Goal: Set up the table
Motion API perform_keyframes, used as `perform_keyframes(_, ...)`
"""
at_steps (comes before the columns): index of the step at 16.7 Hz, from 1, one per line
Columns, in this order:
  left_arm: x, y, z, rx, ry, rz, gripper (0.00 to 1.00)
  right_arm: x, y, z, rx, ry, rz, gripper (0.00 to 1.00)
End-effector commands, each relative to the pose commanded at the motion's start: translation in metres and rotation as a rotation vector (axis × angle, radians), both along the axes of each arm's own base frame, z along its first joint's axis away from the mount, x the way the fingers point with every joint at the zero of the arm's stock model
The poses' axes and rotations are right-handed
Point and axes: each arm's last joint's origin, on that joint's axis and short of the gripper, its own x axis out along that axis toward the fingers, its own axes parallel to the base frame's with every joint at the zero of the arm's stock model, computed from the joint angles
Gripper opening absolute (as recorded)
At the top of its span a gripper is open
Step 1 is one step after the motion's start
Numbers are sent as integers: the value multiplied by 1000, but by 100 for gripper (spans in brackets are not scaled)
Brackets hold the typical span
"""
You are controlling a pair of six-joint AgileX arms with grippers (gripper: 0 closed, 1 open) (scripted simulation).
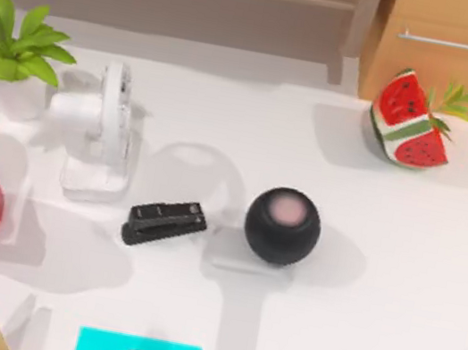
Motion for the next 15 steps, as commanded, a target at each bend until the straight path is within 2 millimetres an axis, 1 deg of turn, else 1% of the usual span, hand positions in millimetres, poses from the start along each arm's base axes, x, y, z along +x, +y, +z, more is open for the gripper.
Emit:
perform_keyframes(1, 0, 0, 0, 0, 0, 0, 100, 0, 0, 0, 0, 0, 0, 0)
perform_keyframes(14, 0, 0, 0, 0, 0, 0, 100, 0, 0, 0, 0, 0, 0, 98)
perform_keyframes(15, 0, 0, 0, 0, 0, 0, 100, 0, 0, 0, 0, 0, 0, 100)
